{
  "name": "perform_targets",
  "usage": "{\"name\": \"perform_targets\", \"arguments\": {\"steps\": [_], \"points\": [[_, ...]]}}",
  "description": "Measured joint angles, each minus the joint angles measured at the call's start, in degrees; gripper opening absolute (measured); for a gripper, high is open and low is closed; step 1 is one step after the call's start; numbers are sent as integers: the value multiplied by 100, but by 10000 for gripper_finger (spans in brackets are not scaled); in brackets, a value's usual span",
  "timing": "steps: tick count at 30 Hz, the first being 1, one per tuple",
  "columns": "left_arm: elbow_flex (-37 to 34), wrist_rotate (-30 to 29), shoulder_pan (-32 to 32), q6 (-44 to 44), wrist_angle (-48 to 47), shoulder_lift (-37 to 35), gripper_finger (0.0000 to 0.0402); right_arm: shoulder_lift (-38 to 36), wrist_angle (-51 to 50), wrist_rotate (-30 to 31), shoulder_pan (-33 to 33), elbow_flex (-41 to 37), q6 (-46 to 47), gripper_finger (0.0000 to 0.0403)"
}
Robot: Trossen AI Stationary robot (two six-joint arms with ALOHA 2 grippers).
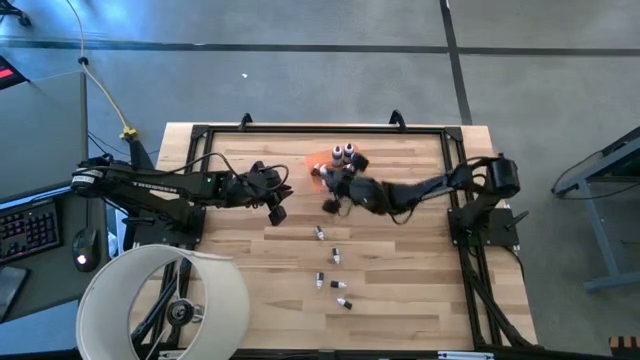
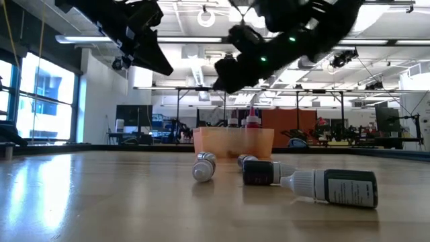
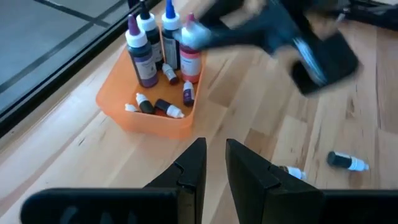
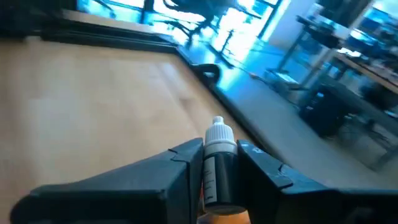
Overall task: Pick & Place food coloring
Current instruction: Put the small blue food coloring bottle into the orange bin, then put the small brown food coloring bottle into the orange bin
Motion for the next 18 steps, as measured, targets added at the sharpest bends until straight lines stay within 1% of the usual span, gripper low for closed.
{"name": "perform_targets", "arguments": {"steps": [2, 5, 7, 9, 12, 14, 18], "points": [[0, 42, 0, 25, -112, 0, 60, 31, -812, -133, -218, 425, 20, 78], [0, 88, 0, 30, -303, 2, 60, 348, -2187, -488, -477, 1070, 348, 76], [2, 86, 0, 3, -529, 2, 60, 628, -2769, -451, -603, 1380, 454, 78], [0, 86, 0, -176, -753, 2, 60, 796, -3011, -436, -717, 1645, 471, 84], [7, 74, 0, -398, -925, 103, 60, 960, -3406, -767, -863, 1905, 353, 94], [2, 81, 0, -384, -1081, 133, 60, 1007, -3548, -765, -920, 1951, 318, 101], [4, 78, 0, -379, -1245, 168, 60, 895, -3450, -677, -955, 2089, 32, 115]]}}
